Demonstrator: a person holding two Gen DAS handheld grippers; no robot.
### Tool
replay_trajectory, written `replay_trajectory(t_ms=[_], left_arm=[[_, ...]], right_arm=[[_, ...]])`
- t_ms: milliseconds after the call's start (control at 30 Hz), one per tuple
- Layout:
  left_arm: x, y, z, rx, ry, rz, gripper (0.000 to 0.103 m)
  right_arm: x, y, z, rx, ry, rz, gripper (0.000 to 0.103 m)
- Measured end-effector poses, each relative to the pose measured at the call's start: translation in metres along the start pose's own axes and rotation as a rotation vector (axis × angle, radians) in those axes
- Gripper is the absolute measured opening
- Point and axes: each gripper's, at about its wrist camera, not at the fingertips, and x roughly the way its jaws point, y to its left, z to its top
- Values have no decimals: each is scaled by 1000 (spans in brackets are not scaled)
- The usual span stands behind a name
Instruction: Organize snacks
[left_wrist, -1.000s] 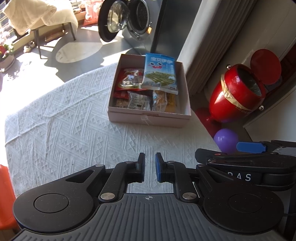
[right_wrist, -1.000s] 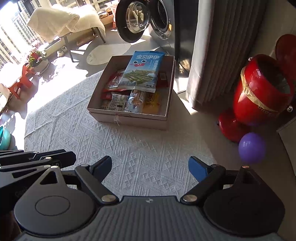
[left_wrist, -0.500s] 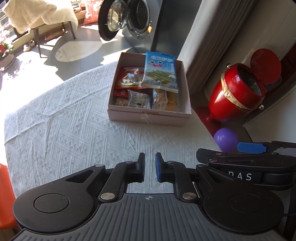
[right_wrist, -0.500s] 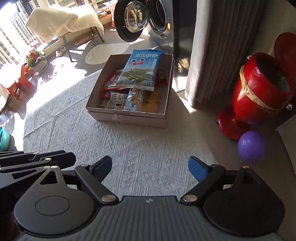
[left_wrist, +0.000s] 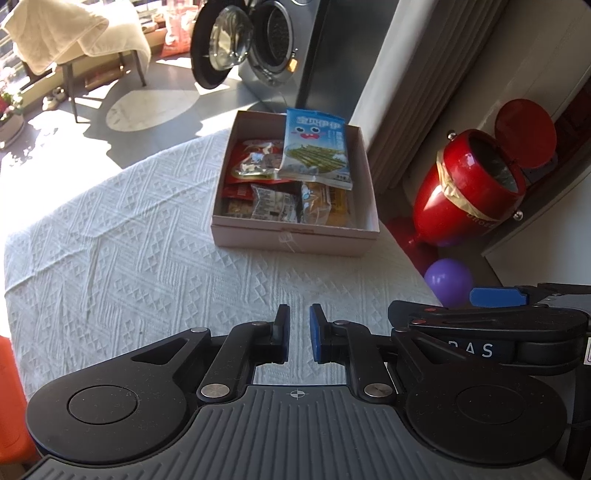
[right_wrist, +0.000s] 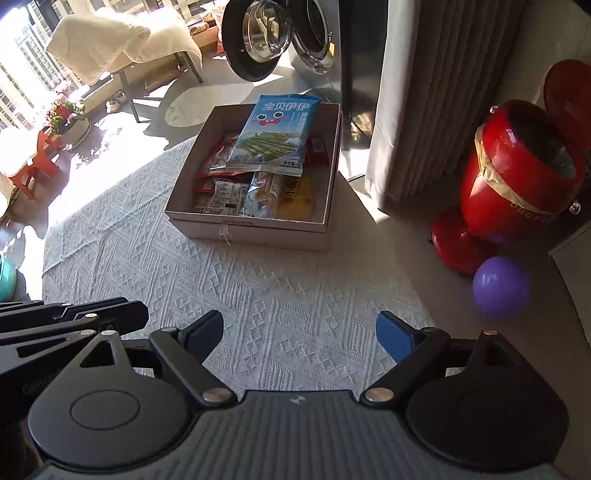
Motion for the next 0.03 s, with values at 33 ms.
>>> replay_trajectory(t_ms=[33], left_arm=[[1,3,-3,2,-9,9,15]], right_arm=[[2,1,-1,1,-1,-4,90]])
